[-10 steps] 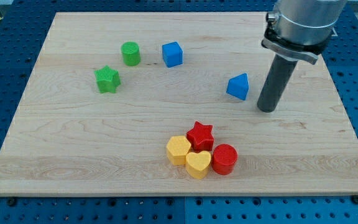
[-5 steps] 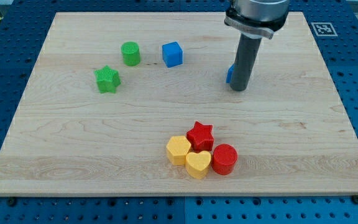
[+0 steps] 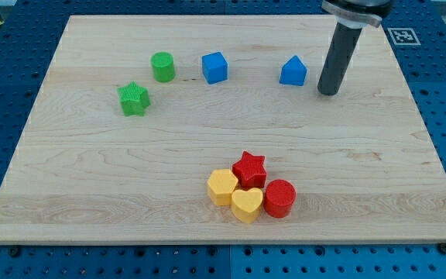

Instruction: Move the blue triangle to the right of the blue cube

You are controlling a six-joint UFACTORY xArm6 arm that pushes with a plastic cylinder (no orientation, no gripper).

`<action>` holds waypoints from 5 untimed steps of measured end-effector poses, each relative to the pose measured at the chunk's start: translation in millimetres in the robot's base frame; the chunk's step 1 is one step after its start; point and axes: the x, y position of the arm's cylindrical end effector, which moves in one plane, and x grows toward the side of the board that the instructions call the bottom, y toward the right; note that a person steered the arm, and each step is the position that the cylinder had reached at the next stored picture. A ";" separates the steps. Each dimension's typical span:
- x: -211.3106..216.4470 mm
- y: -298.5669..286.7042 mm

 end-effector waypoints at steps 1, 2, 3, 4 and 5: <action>-17.4 0.0; -21.6 0.4; -34.2 5.1; -36.2 5.1; -36.0 5.4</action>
